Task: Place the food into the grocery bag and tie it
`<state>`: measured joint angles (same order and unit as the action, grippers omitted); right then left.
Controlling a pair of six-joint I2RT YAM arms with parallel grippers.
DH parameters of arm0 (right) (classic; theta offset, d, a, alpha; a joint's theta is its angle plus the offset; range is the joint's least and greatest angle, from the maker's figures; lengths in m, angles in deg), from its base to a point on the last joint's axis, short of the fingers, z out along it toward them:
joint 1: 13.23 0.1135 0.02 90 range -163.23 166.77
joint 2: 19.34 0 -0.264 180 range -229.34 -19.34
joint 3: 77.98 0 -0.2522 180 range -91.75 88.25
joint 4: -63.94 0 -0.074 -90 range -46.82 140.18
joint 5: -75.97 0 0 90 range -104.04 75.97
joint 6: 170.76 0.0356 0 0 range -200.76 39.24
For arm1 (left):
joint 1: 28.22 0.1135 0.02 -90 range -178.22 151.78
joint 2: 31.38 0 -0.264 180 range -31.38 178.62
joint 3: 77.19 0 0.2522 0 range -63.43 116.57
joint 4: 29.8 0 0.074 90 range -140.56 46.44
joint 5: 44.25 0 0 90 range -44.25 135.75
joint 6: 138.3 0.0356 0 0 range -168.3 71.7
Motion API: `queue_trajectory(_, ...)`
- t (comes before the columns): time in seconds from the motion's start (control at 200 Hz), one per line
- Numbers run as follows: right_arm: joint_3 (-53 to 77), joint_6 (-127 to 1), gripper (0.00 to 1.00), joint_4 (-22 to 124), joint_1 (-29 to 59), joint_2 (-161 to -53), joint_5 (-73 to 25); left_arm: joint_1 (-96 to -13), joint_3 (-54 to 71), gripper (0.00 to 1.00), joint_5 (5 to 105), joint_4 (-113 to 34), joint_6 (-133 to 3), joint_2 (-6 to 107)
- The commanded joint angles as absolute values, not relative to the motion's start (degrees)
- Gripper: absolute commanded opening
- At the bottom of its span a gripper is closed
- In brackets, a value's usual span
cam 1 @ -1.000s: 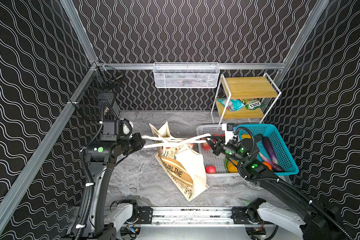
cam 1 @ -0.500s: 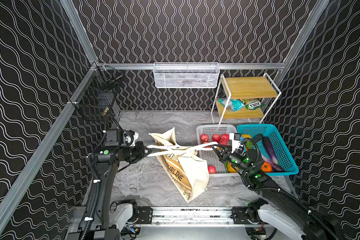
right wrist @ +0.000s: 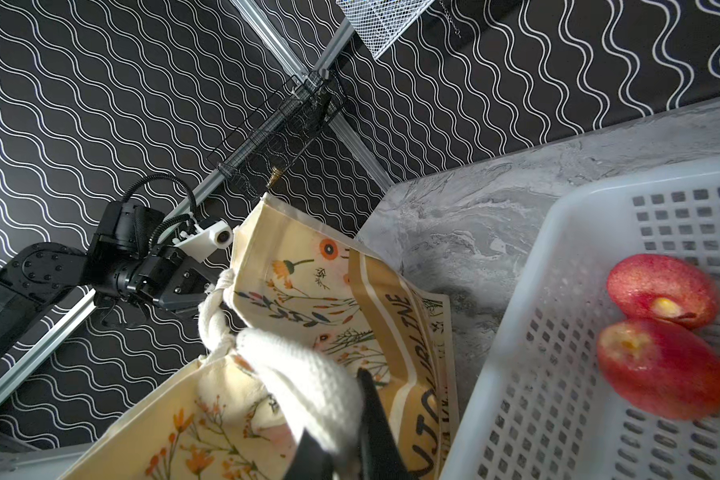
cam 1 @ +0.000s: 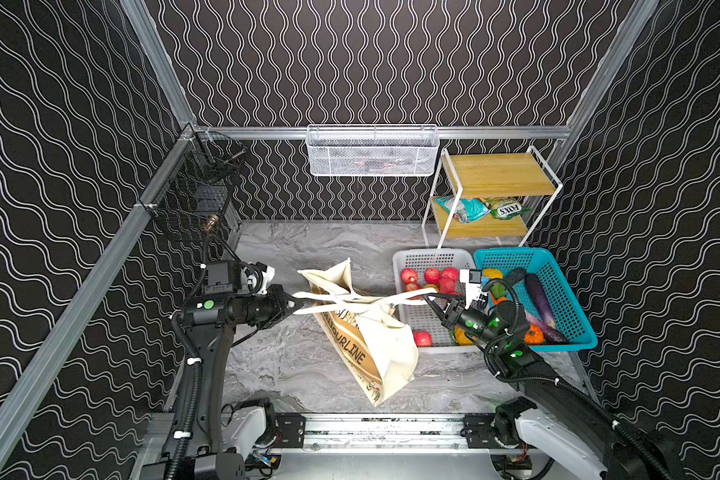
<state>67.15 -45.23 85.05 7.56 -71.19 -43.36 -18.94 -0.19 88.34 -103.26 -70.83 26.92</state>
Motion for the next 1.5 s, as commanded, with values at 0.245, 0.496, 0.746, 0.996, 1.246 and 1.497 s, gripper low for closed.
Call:
queue_trajectory(0.245, 66.7, -45.2, 0.0, 88.6, 4.6, -72.8, -13.0, -16.7, 6.2, 0.0, 71.3, -98.8, -66.4, 25.9)
queue_trajectory(0.496, 66.9, -45.8, 0.0, 80.3, 4.5, -70.9, -5.7, -16.6, 15.9, 0.0, 75.0, -99.9, -68.3, 27.3)
queue_trajectory(0.746, 67.2, -47.1, 0.0, 77.2, 4.6, -69.9, -2.1, -16.5, 14.5, 0.0, 69.1, -101.7, -67.7, 29.0)
queue_trajectory(0.996, 67.1, -48.7, 0.0, 84.2, 4.6, -73.0, -13.3, -16.6, 10.5, 0.0, 73.7, -101.2, -67.7, 29.9)
queue_trajectory(1.246, 68.4, -48.0, 0.06, 90.3, 4.7, -73.8, -18.2, -16.6, 9.7, 0.08, 76.3, -101.5, -67.3, 28.8)
queue_trajectory(1.497, 68.8, -47.5, 0.21, 91.3, 4.7, -73.6, -19.9, -16.6, 8.9, 0.2, 78.9, -99.6, -68.5, 28.0)
